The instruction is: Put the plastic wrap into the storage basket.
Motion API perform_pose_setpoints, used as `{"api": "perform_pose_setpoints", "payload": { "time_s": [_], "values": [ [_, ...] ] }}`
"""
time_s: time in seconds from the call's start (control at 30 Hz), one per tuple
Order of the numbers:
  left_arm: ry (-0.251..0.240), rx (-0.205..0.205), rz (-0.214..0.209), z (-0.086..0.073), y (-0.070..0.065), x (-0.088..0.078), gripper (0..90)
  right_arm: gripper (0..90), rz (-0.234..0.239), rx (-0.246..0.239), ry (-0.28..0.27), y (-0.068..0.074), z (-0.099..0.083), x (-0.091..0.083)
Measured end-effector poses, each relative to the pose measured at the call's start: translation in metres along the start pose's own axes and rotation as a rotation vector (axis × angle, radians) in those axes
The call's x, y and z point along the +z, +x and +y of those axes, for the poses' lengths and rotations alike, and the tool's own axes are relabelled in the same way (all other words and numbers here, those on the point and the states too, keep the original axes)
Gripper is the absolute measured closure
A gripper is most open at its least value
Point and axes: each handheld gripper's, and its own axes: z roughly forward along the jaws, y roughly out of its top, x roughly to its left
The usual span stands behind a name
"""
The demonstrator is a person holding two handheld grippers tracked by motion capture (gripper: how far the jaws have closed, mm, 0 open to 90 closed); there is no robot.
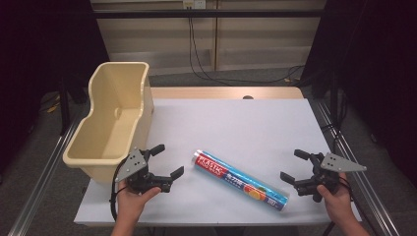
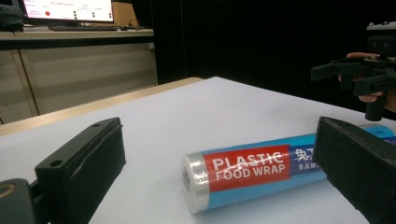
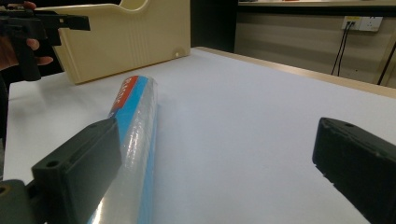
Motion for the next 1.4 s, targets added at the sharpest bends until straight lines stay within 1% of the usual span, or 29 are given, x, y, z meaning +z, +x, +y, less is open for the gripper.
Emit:
{"api": "perform_pose_setpoints", "payload": {
  "time_s": [0.03,0.17,0.23,0.3,0.37,0.4,0.53,0.6,0.63,0.67,0.7,0.73,0.77,0.8,0.87,0.9,0.97,1.0,1.03,1.1,1.13,1.2,1.23,1.27,1.33,1.37,1.4],
  "values": [
    [0.006,0.006,-0.010,0.000,0.000,0.001,2.4,0.8,-0.001,0.004,-0.001,0.000,0.000,0.000],
    [0.017,0.012,-0.018,0.000,-0.002,0.004,2.4,0.8,-0.002,0.005,0.002,-0.001,0.000,0.000],
    [0.023,0.012,-0.042,0.001,-0.003,0.008,2.4,0.8,0.000,0.003,0.003,0.000,0.000,0.001],
    [0.028,0.012,-0.047,0.002,-0.004,0.011,2.3,0.8,-0.002,0.003,0.004,0.000,0.000,0.001],
    [0.049,0.025,-0.064,0.004,-0.005,0.017,2.3,0.8,-0.001,0.004,0.003,-0.001,0.000,0.000],
    [0.059,0.030,-0.087,0.006,-0.007,0.023,2.3,0.8,-0.003,0.004,0.004,-0.001,-0.001,0.000],
    [0.078,0.037,-0.140,0.013,-0.014,0.037,1.4,0.8,-0.005,0.008,0.004,-0.001,-0.001,0.000],
    [0.088,0.038,-0.176,0.016,-0.017,0.045,1.2,0.8,-0.004,0.010,0.004,-0.002,-0.002,-0.001],
    [0.088,0.038,-0.176,0.016,-0.017,0.045,0.6,0.8,-0.006,0.010,0.003,-0.002,-0.002,-0.002],
    [0.096,0.035,-0.198,0.017,-0.020,0.052,0.4,0.8,-0.007,0.010,0.002,-0.002,-0.002,-0.002],
    [0.096,0.035,-0.198,0.017,-0.020,0.052,0.4,0.8,-0.008,0.011,-0.001,-0.002,-0.002,-0.002],
    [0.122,0.036,-0.217,0.018,-0.023,0.059,0.4,0.8,-0.007,0.013,0.000,-0.002,-0.002,-0.003],
    [0.122,0.036,-0.217,0.018,-0.023,0.059,0.4,0.8,-0.007,0.013,0.000,-0.002,-0.002,-0.003],
    [0.138,0.033,-0.237,0.018,-0.024,0.063,0.4,0.8,-0.007,0.013,0.000,-0.002,-0.002,-0.003],
    [0.167,0.030,-0.261,0.019,-0.027,0.070,0.3,0.8,-0.008,0.012,0.002,-0.002,-0.002,-0.003],
    [0.182,0.025,-0.280,0.019,-0.029,0.074,0.3,0.8,-0.008,0.012,0.002,-0.002,-0.002,-0.003],
    [0.196,0.030,-0.297,0.020,-0.030,0.080,0.0,0.8,-0.008,0.012,0.002,-0.003,-0.002,-0.003],
    [0.215,0.025,-0.314,0.021,-0.034,0.088,0.0,0.9,-0.009,0.012,0.001,-0.003,-0.002,-0.003],
    [0.215,0.025,-0.314,0.021,-0.034,0.088,0.0,0.9,-0.008,0.013,0.000,-0.003,-0.002,-0.003],
    [0.229,0.028,-0.316,0.022,-0.037,0.094,0.0,1.0,-0.008,0.012,0.000,-0.003,-0.002,-0.003],
    [0.246,0.032,-0.325,0.023,-0.040,0.101,0.0,1.0,-0.008,0.013,0.000,-0.003,-0.002,-0.003],
    [0.268,0.040,-0.329,0.025,-0.043,0.107,0.0,1.0,-0.009,0.013,0.000,-0.003,-0.002,-0.003],
    [0.267,0.046,-0.342,0.026,-0.044,0.110,0.0,1.0,-0.009,0.014,-0.001,-0.003,-0.002,-0.003],
    [0.267,0.046,-0.342,0.026,-0.044,0.110,0.0,1.0,-0.009,0.014,-0.001,-0.003,-0.002,-0.003],
    [0.276,0.054,-0.371,0.028,-0.047,0.118,0.0,1.1,-0.009,0.016,-0.003,-0.003,-0.002,-0.003],
    [0.284,0.067,-0.367,0.029,-0.049,0.121,0.0,1.1,-0.008,0.017,-0.004,-0.003,-0.002,-0.003],
    [0.284,0.067,-0.367,0.029,-0.049,0.121,0.0,1.1,-0.008,0.017,-0.004,-0.003,-0.002,-0.003]
  ]
}}
